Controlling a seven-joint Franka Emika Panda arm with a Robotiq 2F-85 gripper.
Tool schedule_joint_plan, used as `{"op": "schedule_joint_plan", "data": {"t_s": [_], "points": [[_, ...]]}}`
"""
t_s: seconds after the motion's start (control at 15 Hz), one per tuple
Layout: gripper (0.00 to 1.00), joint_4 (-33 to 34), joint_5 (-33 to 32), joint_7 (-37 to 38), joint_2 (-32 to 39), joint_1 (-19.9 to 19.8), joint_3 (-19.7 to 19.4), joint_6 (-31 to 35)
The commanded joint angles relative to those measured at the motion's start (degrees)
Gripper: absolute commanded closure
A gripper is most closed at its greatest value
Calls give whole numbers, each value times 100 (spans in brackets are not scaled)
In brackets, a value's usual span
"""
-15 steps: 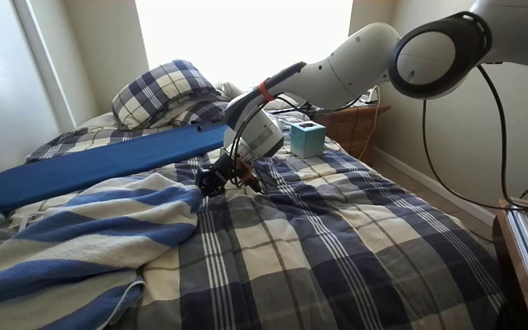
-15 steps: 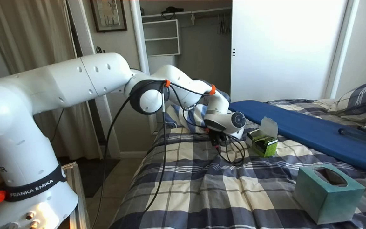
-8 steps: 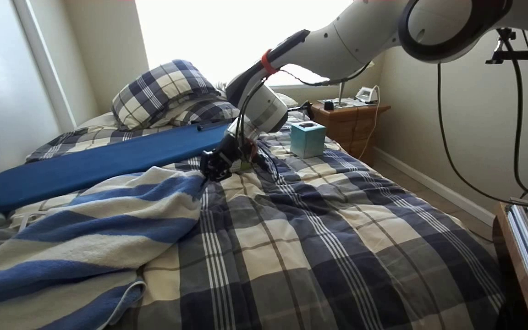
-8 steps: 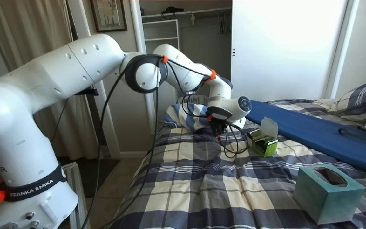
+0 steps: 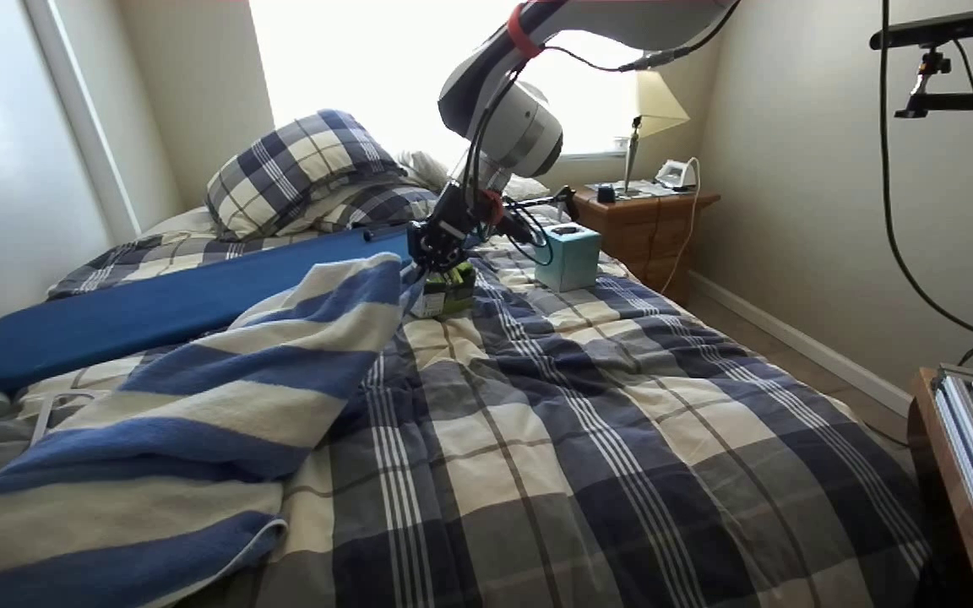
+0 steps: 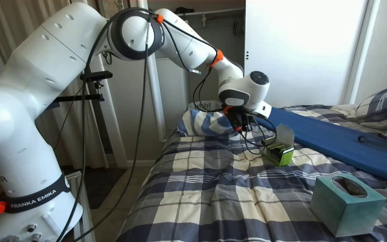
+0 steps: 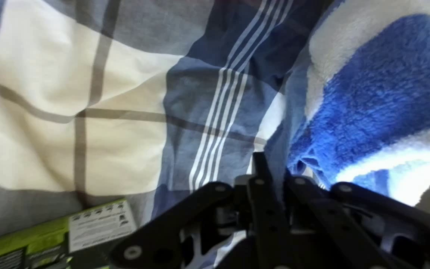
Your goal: Move the towel to the right
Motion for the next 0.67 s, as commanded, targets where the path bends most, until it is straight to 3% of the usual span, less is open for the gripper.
{"op": "schedule_joint_plan", "data": {"t_s": [0.0,0.13,0.33,0.6], "points": [[99,-1377,-866,733,-1204,153,-372,508],[99,-1859,-1526,1318,-1724,270,-579,497],[99,-2433,-2851,2346,-2530,400,-833,-255],[99,-2476,-4029,3096,-3428,668,-1020,-2250]]}}
